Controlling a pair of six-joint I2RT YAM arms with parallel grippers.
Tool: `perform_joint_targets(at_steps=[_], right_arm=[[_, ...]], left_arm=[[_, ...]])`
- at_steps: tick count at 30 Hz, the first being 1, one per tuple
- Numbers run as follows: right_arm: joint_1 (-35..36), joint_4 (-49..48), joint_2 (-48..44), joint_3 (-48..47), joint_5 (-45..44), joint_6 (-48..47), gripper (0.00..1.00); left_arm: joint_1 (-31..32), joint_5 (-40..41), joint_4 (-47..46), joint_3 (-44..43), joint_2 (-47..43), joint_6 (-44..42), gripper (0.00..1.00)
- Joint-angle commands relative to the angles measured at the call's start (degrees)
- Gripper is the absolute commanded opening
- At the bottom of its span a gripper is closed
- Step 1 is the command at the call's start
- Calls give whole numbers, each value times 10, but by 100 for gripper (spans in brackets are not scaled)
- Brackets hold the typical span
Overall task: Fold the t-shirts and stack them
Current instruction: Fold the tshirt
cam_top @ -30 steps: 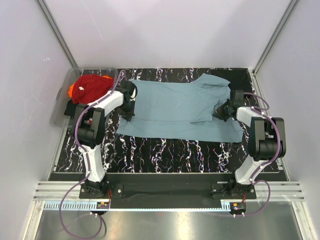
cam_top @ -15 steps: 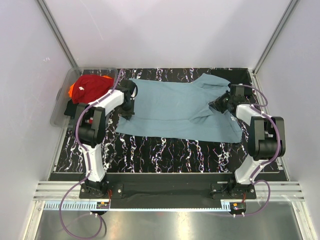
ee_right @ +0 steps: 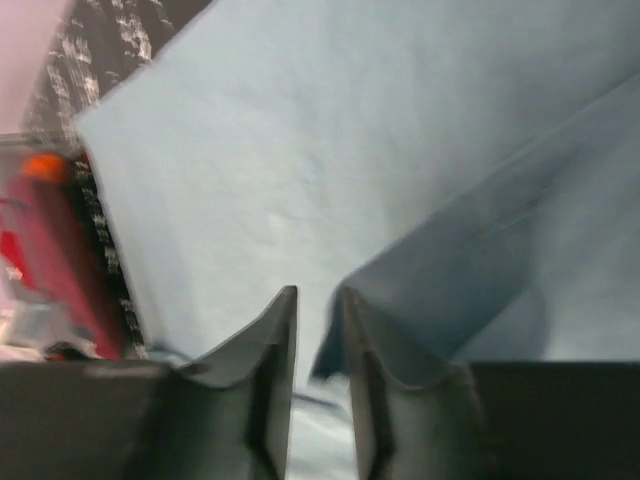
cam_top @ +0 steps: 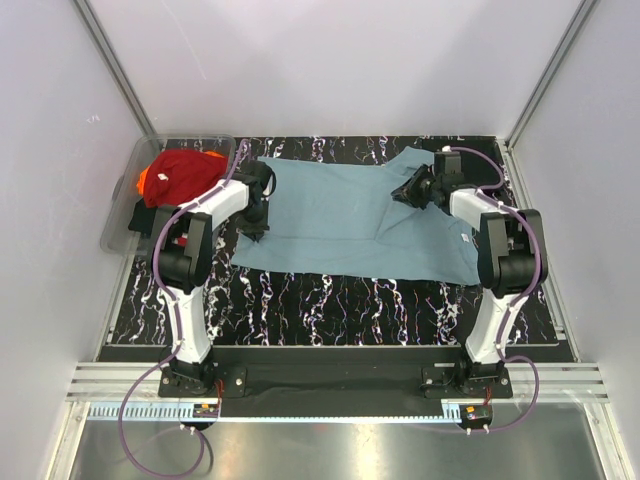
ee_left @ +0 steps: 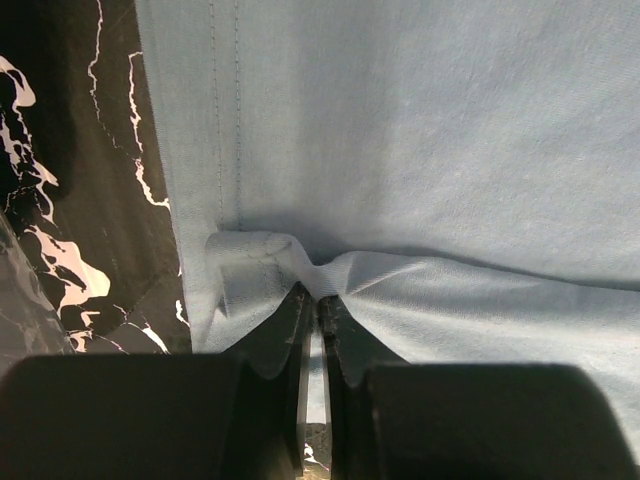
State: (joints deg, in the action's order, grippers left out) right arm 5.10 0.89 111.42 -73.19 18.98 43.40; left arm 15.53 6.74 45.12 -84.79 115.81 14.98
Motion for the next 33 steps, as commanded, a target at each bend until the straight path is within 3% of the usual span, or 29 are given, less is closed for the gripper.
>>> perform_joint_targets(at_steps=[1,4,10,13,17,21,25,30,33], right_arm=[[-4,81,-25,-37,-45,-59,35],[-11,204,-60,-57,-110,-77,43],[-50,336,-117,-18,-153,-109,44],[-105,379,-116,-10,-150,-112,44],[-135,399,-146,30,-157,-92,40],[-135,396,-179,91,-175,-57,37],[-139,398,-162,132,-233,-46,39],[-196,401,-158,172,-304,-54,40],[-197,400,-175,168,-288,-74,40]], left_arm=[[-1,19,-7,-14,-3,0,11],[0,13,-6,-22,-4,-1,11],[-1,6,-6,-28,-1,-3,11],[-1,-4,-7,-38,5,-2,10],[-1,-15,-7,-39,6,0,10],[17,54,-7,-36,-12,-14,14],[17,53,-9,-36,-12,-17,15],[17,63,-10,-26,19,-22,14],[18,58,-11,-29,14,-17,16]])
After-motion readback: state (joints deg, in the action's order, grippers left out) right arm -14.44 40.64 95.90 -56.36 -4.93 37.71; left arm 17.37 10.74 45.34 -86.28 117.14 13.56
